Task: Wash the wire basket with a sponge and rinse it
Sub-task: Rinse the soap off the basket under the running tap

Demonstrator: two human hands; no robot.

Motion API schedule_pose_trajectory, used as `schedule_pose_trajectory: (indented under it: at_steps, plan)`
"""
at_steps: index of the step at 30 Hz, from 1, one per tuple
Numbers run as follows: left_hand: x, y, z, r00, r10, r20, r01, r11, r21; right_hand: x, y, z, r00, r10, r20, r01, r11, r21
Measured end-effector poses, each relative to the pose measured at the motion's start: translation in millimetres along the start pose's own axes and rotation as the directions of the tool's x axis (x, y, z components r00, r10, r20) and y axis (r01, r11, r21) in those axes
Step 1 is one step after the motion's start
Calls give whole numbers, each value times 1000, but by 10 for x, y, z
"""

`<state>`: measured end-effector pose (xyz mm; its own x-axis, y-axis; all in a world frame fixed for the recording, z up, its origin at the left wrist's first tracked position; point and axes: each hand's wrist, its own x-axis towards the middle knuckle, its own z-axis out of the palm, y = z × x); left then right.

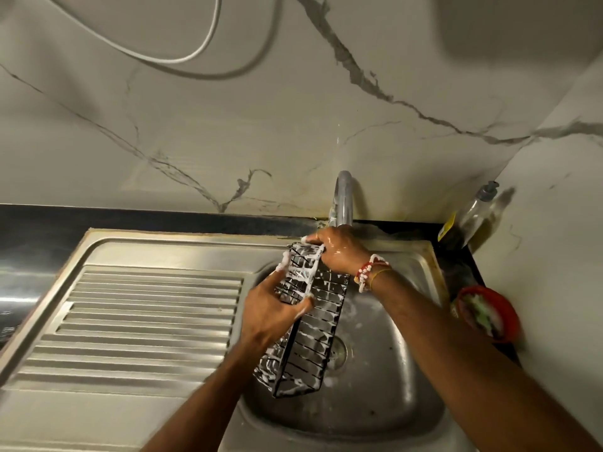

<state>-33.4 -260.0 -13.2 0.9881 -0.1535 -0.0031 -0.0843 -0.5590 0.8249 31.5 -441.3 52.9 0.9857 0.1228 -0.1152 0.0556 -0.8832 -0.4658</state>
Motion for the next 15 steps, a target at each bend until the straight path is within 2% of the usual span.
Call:
schedule_pose_trajectory:
  at_steps: [3, 5, 7, 10, 15]
  plan:
    - [-45, 15, -39, 999, 37, -36, -38, 999, -17, 35, 196, 33, 984, 121, 129, -117, 992, -39]
    - [-20, 19, -65, 998, 47, -31, -49, 998, -43, 24, 272, 24, 974, 171, 147, -162, 984, -74]
    - [22, 6, -72, 999, 35, -19, -35, 999, -38, 53, 197, 5, 991, 95, 95, -90, 995, -48]
    - [30, -39, -33, 999, 47, -14, -47, 999, -7, 88, 6, -17, 999, 17, 50, -21, 995, 95]
    - [15, -87, -13, 998, 48, -45, -50, 997, -57, 141, 183, -10, 976, 92, 198, -99, 995, 26]
